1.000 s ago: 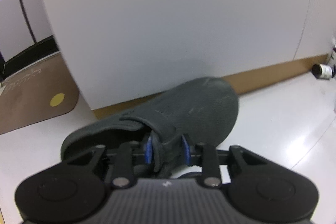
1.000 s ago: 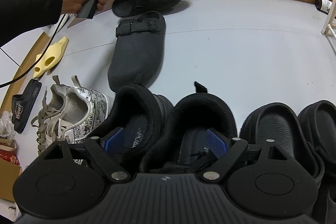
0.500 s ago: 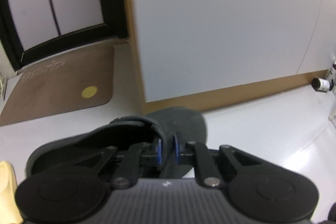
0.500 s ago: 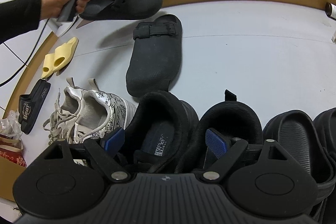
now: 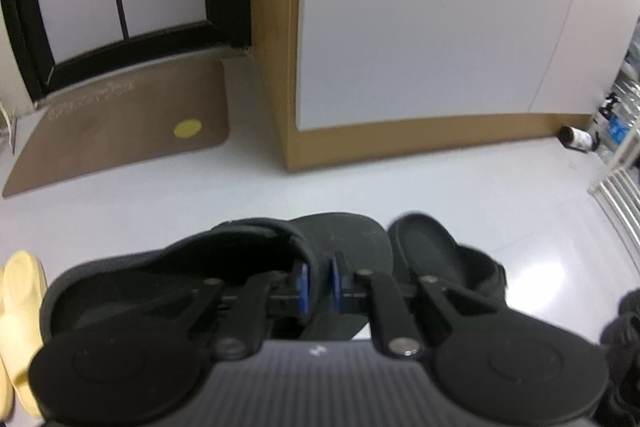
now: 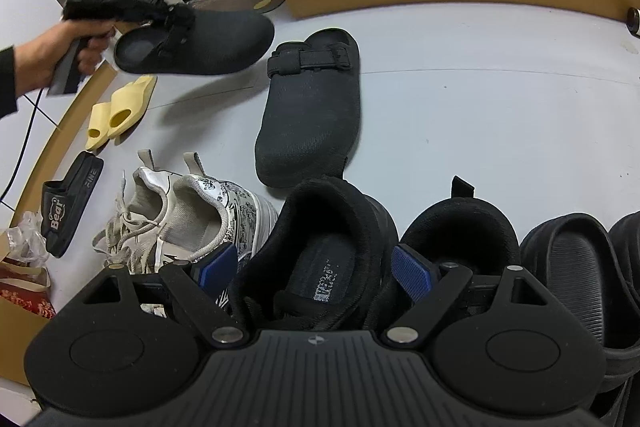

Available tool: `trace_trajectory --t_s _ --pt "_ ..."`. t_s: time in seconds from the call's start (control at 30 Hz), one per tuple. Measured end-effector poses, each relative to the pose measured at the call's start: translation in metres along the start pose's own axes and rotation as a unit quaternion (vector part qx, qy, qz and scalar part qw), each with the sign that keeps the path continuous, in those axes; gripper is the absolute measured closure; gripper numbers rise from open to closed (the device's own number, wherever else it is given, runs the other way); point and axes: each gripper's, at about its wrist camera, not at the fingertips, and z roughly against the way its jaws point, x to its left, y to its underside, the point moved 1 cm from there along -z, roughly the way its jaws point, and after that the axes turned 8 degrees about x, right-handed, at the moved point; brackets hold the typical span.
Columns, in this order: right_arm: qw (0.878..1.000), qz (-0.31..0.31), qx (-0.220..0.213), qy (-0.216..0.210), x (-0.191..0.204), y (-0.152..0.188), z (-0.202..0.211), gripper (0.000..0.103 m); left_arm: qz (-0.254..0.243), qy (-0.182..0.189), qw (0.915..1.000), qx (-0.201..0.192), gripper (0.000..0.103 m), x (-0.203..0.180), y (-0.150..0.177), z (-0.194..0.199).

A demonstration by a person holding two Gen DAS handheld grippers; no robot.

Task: Organize scattered shoes
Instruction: 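Lift and carry the clog with the left tool toward the placed clog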

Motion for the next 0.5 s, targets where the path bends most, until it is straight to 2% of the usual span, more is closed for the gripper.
trace_trajectory --t_s 0.3,0.5 --pt "1.000 0.005 0.012 0.001 0.007 0.002 -0.008 0.015 0.020 0.023 0.9995 0.010 0.091 0.011 0.040 0.010" --pt "1.000 0.006 0.014 0.001 0.007 0.002 -0.008 0.015 0.021 0.049 0.9983 0.024 0.091 -0.001 0.058 0.018"
